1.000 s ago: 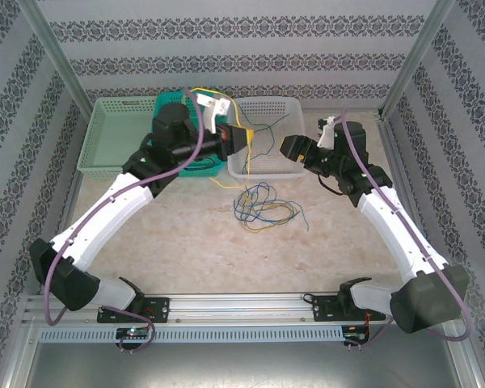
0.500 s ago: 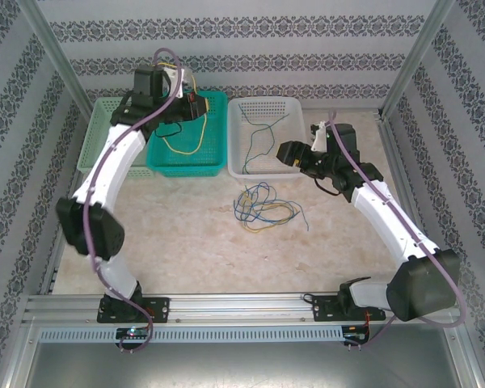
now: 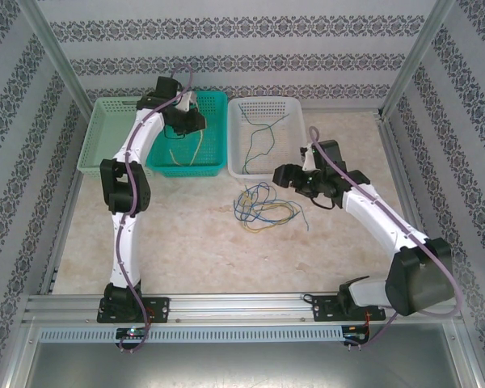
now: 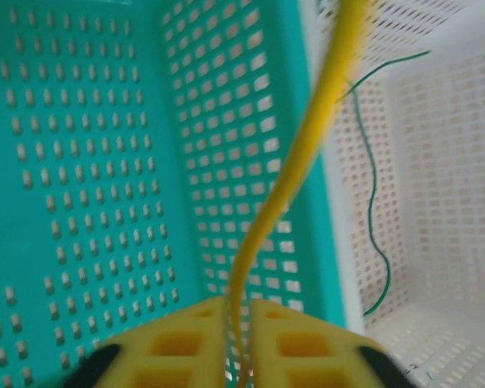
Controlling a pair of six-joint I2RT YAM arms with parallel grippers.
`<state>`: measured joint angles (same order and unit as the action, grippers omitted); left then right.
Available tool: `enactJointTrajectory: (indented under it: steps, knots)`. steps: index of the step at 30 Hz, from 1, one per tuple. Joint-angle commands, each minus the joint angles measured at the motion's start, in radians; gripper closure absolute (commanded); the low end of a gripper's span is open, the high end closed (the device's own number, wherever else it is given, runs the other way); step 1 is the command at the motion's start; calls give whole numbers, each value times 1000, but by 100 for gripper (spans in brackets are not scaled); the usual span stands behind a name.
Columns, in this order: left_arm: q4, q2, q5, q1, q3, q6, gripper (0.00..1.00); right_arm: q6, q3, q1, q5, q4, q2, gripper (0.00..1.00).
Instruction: Untangle the cables
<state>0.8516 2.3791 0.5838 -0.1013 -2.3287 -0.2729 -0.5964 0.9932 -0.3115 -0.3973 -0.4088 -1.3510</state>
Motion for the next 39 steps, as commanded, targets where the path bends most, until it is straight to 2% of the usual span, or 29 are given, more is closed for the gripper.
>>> enactJointTrajectory:
  steps: [1, 3, 4, 7, 8, 9, 13, 19, 25, 28, 33, 37, 39]
  knots:
    - [74, -17, 27, 9, -17, 38, 72, 27, 28, -27, 34, -31, -38, 29]
    - [64, -38, 51, 9, 4, 34, 44, 23, 39, -46, 21, -13, -60, 30]
    - [51, -56, 60, 9, 21, 28, 34, 23, 44, -57, 20, -2, -63, 30]
    - [-31, -146, 84, 6, 110, 3, 14, 51, 57, -111, 35, 24, -76, 32]
    - [-56, -182, 96, 6, 141, -4, 4, 64, 65, -133, 46, 23, -80, 33]
    - [-76, -215, 104, 5, 172, -8, 0, 71, 71, -153, 57, 19, -88, 34]
    - [-136, -358, 121, -1, 313, -9, 0, 54, 67, -226, 88, 27, -118, 38]
    - [-382, -607, 114, -3, 725, -84, 0, 13, 89, -317, 155, 44, -196, 41]
    - [-496, -724, 133, -3, 991, -143, 0, 21, 144, -352, 238, 51, -295, 45]
    - [-534, -767, 144, -2, 1071, -160, 0, 24, 177, -363, 263, 48, -348, 49]
    - [-518, -804, 122, -3, 1116, -145, 0, 40, 225, -377, 297, 24, -402, 68]
    - [-508, -807, 111, -3, 1120, -138, 0, 60, 240, -380, 299, -8, -389, 98]
    - [-515, -807, 113, -3, 1122, -145, 0, 66, 238, -376, 298, -23, -360, 100]
